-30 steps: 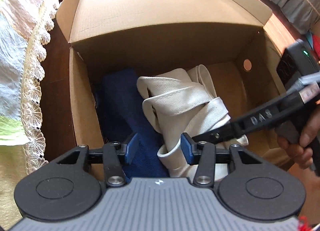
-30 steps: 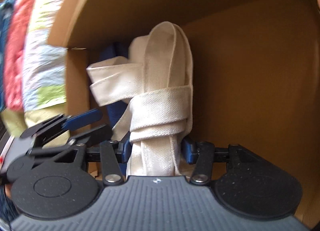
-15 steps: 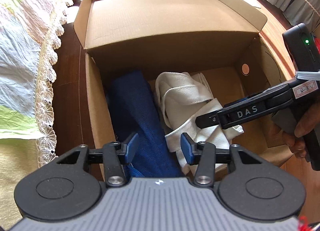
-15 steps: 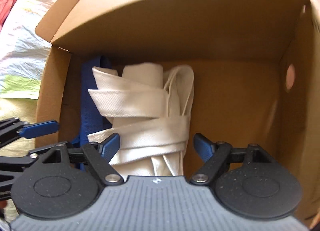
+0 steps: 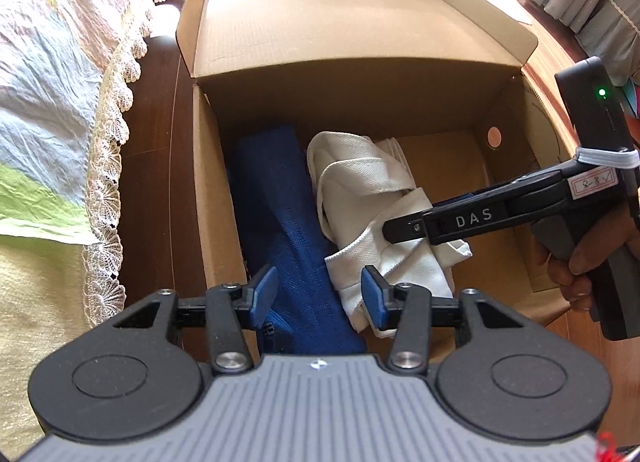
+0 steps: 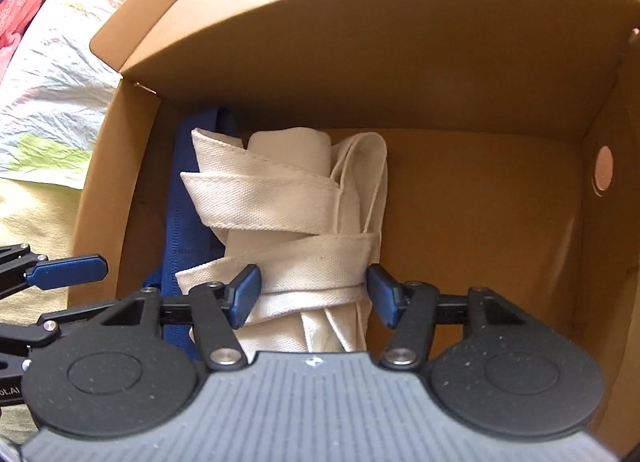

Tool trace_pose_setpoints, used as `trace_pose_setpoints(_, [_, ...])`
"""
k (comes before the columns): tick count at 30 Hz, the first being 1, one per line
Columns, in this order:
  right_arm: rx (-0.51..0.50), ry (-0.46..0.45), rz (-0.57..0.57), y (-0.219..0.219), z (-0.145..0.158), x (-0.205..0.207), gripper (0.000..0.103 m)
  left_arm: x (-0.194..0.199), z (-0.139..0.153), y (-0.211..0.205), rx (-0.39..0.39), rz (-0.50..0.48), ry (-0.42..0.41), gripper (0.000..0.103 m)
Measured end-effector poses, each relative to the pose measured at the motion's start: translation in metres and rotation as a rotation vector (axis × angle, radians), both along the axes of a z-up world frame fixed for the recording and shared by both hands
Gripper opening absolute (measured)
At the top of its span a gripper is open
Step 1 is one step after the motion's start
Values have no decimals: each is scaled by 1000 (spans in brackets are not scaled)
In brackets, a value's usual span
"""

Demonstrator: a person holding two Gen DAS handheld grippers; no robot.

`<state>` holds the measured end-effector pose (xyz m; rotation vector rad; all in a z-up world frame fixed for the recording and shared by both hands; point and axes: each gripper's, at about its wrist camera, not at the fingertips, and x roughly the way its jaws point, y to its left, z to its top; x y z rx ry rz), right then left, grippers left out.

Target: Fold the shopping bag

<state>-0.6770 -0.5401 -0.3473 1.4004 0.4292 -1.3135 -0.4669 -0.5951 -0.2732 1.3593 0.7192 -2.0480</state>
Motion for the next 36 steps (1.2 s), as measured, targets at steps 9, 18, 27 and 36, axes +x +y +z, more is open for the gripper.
trace_pose_setpoints(9, [20,-7,-78,27,20,-21,65,19,18,29,-10,57,26,52])
trace_pose_setpoints(18, [-8,61,-132,48,32,-8,70,43,35,62,9,167,48,52])
trace_pose_setpoints(27, [-122,160,-66,88,77,41,70,58,66,111,-54,231,27,61])
trace_pose_setpoints(36, [-202,254,-27,155,141,68,77,66,101,145,-109,290,51,71])
